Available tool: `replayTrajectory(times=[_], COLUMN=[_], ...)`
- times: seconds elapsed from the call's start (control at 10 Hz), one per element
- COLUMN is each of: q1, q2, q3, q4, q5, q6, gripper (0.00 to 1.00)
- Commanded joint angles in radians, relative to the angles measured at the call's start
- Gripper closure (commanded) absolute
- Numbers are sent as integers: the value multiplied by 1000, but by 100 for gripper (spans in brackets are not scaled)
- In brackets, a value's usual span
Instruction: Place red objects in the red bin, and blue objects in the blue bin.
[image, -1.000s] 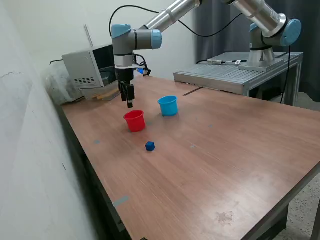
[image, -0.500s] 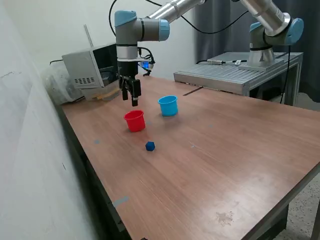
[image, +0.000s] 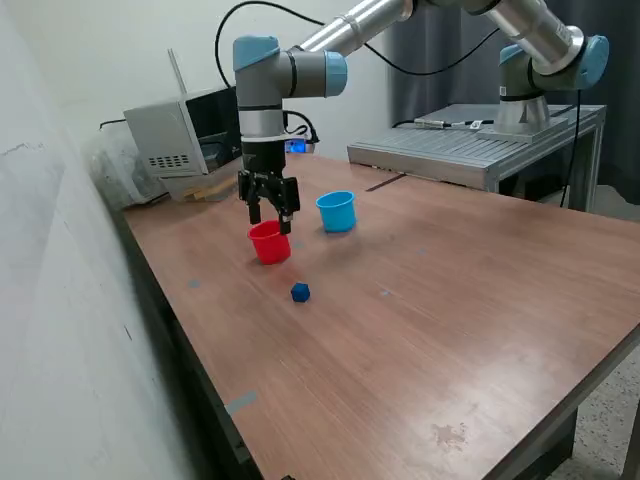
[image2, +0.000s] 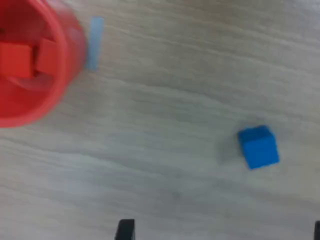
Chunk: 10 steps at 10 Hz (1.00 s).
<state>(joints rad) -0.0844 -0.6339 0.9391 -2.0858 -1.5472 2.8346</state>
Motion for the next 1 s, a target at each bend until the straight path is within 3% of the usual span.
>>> replayTrajectory(times=[0.0, 0.9], q1=[26, 51], q2=[78, 146], q3=[-46, -46], q4=[7, 3], q5=[1, -1], q6=[-87, -136], gripper=[0, 0])
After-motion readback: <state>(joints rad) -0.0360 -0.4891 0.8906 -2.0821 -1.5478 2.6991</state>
